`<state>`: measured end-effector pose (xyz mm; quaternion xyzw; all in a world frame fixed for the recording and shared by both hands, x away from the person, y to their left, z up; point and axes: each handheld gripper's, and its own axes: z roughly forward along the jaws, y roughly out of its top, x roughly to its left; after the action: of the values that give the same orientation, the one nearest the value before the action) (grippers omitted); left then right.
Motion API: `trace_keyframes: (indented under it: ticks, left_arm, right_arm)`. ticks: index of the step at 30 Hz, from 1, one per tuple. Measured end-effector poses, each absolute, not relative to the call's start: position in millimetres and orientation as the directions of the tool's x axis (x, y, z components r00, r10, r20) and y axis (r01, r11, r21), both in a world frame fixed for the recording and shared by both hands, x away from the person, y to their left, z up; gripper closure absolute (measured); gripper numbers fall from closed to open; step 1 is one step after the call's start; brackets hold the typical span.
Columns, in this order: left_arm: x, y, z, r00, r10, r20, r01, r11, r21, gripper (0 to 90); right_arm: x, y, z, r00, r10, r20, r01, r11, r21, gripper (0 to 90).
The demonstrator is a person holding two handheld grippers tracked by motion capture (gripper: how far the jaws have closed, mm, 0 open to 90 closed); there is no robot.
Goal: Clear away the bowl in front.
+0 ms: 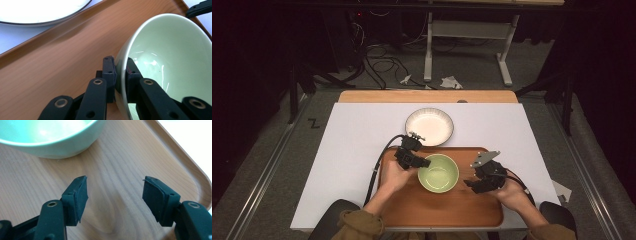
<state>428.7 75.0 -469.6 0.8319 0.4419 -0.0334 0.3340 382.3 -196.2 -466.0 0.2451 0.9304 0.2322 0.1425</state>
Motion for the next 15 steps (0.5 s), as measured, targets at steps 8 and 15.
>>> trace_keyframes:
  ticks: [8,15]
  left_arm:
    - [427.9,74.5,-469.9,0.609,0.711,-0.351,0.753,-0.378,0.538,81.3]
    - [427.0,73.2,-472.0,0.612,0.717,-0.334,0.745,-0.38,0.548,81.5]
  right_arm:
    - [382.4,-196.1,-466.1,-0.842,0.518,-0.15,0.389,0.775,0.498,36.9]
    - [382.4,-195.8,-466.6,-0.842,0.517,-0.152,0.387,0.776,0.498,36.9]
